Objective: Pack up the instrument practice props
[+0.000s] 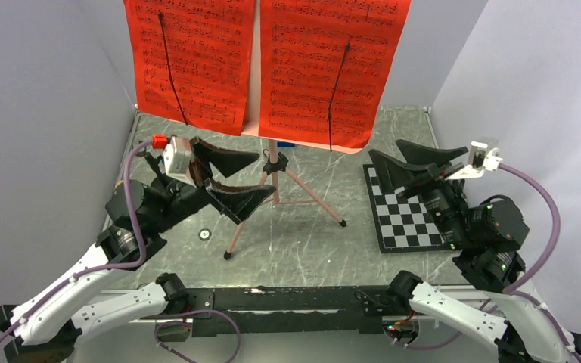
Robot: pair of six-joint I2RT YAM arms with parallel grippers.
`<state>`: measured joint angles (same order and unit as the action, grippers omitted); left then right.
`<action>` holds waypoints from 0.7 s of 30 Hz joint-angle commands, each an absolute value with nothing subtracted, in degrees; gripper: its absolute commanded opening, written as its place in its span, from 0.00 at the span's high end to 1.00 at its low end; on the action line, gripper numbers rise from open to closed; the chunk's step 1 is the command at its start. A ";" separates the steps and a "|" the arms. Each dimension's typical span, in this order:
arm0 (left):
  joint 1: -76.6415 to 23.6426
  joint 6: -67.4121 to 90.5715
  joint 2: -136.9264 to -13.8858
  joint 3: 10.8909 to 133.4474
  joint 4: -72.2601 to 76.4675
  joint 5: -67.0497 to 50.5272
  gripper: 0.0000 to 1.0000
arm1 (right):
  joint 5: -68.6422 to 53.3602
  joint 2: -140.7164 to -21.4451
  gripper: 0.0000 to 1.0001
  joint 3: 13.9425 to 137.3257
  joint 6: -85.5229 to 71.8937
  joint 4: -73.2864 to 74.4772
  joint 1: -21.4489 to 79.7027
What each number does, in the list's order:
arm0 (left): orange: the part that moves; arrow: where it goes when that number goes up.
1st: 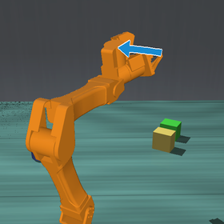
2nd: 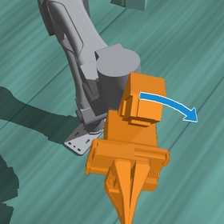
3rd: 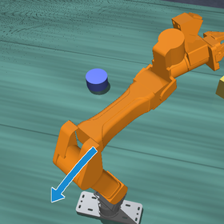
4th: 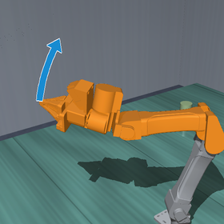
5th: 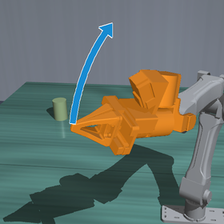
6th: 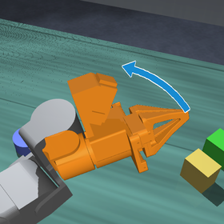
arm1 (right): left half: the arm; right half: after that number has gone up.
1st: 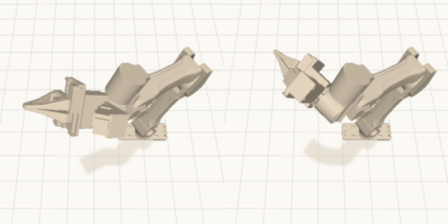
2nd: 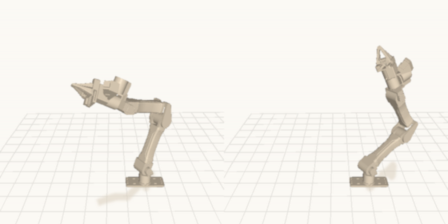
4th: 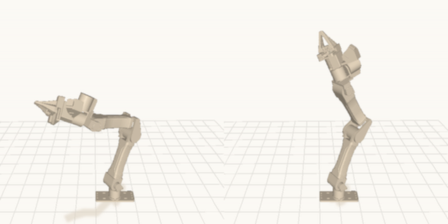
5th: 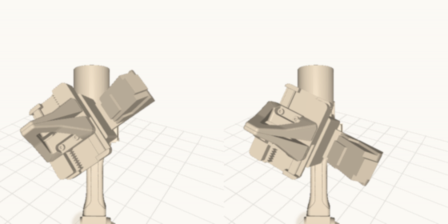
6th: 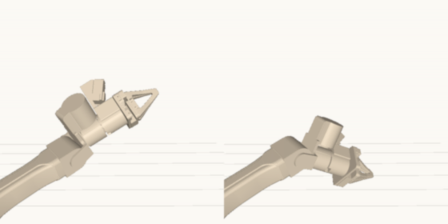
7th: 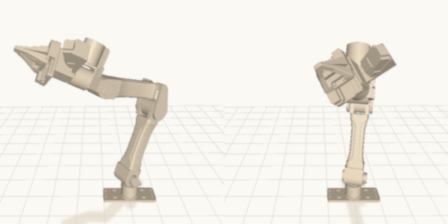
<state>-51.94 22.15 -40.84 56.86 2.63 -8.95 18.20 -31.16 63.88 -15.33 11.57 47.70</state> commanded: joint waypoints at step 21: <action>-55.78 18.99 -71.44 93.48 9.83 -17.84 0.14 | 20.24 -45.12 0.21 70.69 -8.13 1.38 47.68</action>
<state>-54.70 19.51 -69.01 88.97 10.81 -16.58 18.63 -43.79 67.66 -10.41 4.23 47.70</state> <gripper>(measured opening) 0.868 0.814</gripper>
